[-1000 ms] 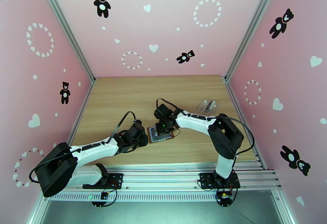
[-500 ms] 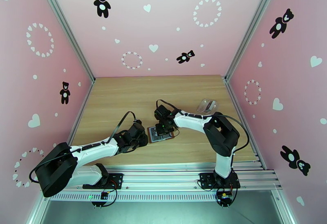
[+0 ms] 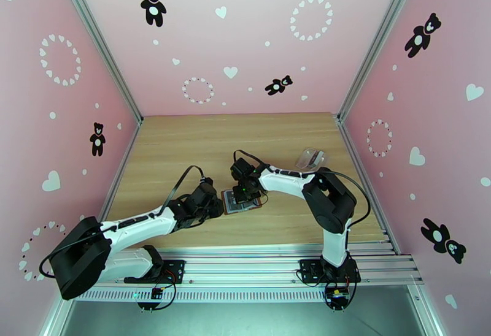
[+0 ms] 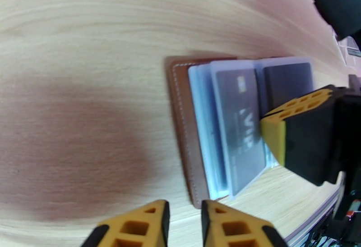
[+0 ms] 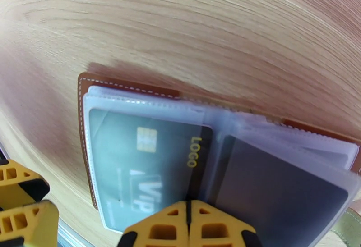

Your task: Put the credit cards into the card holder

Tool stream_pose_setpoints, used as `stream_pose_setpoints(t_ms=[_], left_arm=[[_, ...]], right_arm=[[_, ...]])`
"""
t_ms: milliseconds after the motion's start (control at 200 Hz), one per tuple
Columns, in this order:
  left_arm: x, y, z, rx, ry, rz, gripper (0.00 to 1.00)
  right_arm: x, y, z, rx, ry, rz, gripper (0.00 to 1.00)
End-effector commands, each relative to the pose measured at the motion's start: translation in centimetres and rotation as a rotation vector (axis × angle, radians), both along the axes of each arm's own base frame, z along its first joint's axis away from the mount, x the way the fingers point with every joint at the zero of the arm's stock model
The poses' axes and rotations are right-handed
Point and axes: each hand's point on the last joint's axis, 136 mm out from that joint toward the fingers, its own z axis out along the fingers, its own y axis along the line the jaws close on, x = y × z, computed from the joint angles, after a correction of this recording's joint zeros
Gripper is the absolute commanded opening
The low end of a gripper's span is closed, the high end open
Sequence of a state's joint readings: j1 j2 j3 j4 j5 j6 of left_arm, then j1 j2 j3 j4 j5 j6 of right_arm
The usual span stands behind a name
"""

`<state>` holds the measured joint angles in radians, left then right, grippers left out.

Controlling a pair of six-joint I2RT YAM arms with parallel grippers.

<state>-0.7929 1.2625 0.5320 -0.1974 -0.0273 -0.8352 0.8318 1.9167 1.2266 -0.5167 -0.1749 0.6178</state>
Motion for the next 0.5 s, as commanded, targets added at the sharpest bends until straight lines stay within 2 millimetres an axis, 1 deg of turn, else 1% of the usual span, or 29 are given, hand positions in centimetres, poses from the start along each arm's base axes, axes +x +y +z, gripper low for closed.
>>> stream_pose_setpoints(t_ms=[0,195,295,495], left_arm=[[1.2,-1.4,1.3,-0.045,-0.021,-0.013,0.30],[2.2,-2.6,1.2,-0.083,-0.021,-0.023,0.39],[2.4,-3.2,1.0,-0.100,-0.017,-0.030,0.41],[2.5,-3.6,0.2,-0.106,0.002,-0.031,0.42]], right_arm=[[-0.4,-0.3,-1.5,-0.044,0.023,0.008,0.00],[-0.5,-0.5,-1.7,-0.052,0.024,0.009,0.00],[-0.5,-0.5,-1.7,-0.053,0.024,0.009,0.00],[-0.6,-0.6,-1.7,-0.055,0.026,0.010,0.00]])
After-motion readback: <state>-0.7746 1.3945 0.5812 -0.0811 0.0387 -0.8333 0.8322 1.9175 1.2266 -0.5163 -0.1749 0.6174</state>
